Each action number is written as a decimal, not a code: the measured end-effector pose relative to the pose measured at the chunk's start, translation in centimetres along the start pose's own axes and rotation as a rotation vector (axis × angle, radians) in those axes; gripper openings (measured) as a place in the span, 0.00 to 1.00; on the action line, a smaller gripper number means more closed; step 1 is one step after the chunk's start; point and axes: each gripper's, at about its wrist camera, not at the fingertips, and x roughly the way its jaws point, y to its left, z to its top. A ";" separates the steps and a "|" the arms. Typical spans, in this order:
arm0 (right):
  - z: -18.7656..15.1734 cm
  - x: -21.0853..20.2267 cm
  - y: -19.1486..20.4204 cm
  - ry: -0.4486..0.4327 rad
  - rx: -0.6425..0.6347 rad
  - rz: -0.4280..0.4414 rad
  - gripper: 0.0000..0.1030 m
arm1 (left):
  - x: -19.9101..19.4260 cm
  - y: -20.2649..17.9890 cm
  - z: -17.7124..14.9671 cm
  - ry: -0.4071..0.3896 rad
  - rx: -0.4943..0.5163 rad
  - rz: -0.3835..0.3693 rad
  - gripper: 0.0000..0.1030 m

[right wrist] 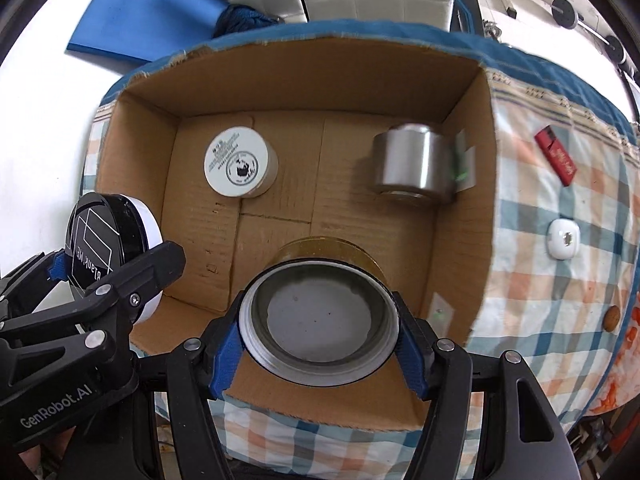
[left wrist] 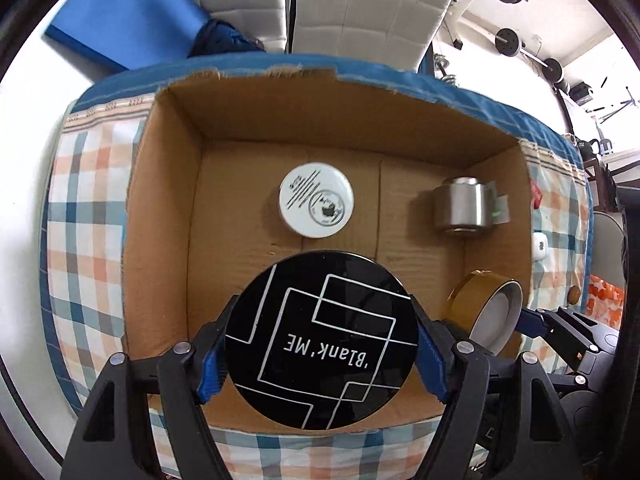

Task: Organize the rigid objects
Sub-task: 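Carry the tape roll and black tin into the box and release both, then withdraw both open tools from the box toward the cloth, then grasp the walnut with the right tool while the left tool grasps the white earbud case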

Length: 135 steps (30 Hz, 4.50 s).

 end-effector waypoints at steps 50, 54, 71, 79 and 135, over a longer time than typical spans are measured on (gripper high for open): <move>-0.2 5.1 1.1 0.075 0.076 -0.083 1.00 | 2.2 3.2 -0.7 0.056 0.000 -0.019 1.00; -1.4 3.0 1.6 0.045 0.067 -0.081 1.00 | -0.4 3.1 -1.4 0.005 0.006 -0.016 1.00; -6.3 -5.9 1.8 -0.076 0.034 -0.032 1.00 | -6.9 -0.7 -5.7 -0.128 0.034 -0.019 1.00; -7.6 -8.5 -1.6 -0.105 0.075 0.009 1.00 | -8.9 -5.2 -6.3 -0.152 0.077 -0.030 1.00; -9.9 1.3 -44.6 0.009 0.627 0.014 0.33 | 16.4 -36.3 4.2 0.219 0.278 0.010 0.54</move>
